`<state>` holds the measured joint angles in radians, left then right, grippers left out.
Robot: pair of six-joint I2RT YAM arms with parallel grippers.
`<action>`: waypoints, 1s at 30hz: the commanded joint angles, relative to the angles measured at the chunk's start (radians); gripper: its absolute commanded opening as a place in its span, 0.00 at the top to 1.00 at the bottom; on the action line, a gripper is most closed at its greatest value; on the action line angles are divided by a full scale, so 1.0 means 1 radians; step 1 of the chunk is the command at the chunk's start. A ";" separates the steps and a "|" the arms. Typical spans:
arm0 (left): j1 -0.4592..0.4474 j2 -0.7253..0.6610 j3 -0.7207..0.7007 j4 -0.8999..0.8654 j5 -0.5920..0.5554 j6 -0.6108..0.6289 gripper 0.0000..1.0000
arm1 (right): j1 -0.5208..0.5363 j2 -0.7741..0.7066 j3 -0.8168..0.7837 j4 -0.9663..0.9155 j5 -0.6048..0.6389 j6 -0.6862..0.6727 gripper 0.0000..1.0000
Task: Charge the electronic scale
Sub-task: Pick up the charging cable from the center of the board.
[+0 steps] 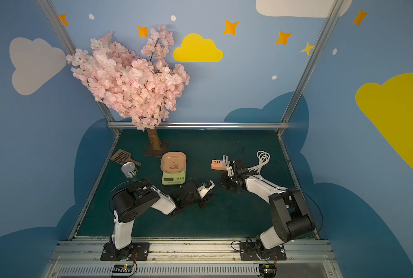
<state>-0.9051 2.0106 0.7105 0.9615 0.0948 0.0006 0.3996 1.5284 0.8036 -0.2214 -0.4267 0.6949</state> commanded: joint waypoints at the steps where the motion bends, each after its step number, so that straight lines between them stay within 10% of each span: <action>1: 0.003 0.012 0.017 0.020 0.007 0.018 0.63 | -0.007 -0.016 0.027 -0.016 -0.012 -0.004 1.00; 30: 0.003 0.015 0.024 0.042 0.010 0.059 0.75 | -0.016 0.022 0.043 -0.036 -0.012 -0.021 1.00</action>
<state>-0.9051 2.0144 0.7219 0.9871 0.0921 0.0456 0.3874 1.5364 0.8196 -0.2443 -0.4316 0.6880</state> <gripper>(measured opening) 0.238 0.048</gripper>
